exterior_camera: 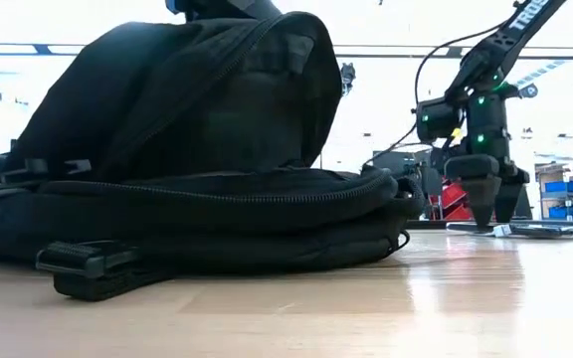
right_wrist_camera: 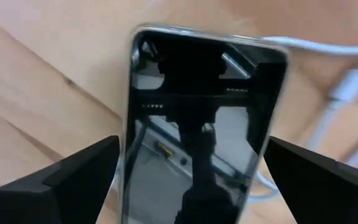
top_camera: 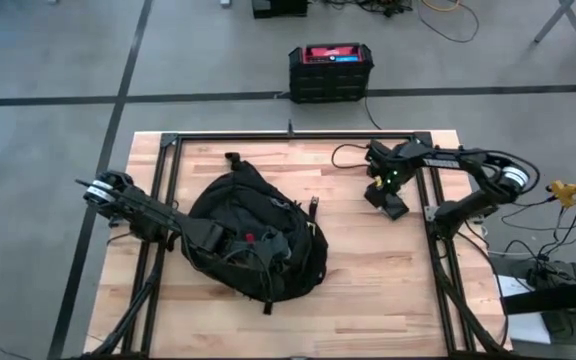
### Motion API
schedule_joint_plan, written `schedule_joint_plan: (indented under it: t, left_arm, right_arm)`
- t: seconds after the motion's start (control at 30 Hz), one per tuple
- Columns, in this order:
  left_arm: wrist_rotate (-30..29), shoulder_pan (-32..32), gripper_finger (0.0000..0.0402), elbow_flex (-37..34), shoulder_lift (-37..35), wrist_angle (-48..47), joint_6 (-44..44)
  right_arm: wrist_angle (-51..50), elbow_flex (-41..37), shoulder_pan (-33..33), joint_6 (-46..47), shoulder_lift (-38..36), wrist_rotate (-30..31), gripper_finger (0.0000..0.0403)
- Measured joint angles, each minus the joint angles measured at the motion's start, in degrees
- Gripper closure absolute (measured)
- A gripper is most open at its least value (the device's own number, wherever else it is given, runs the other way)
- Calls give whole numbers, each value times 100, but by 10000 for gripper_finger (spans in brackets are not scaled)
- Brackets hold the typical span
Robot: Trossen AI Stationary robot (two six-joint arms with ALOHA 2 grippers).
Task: Unpack backpack
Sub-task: Put the black cellphone into the black backpack
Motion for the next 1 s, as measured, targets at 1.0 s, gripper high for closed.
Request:
schedule_joint_plan:
  t: [1.0]
  left_arm:
    - [-260, 6, 402, -2, 0, 17, -4]
  right_arm:
    - [132, -38, 1110, 552, 56, 183, 70]
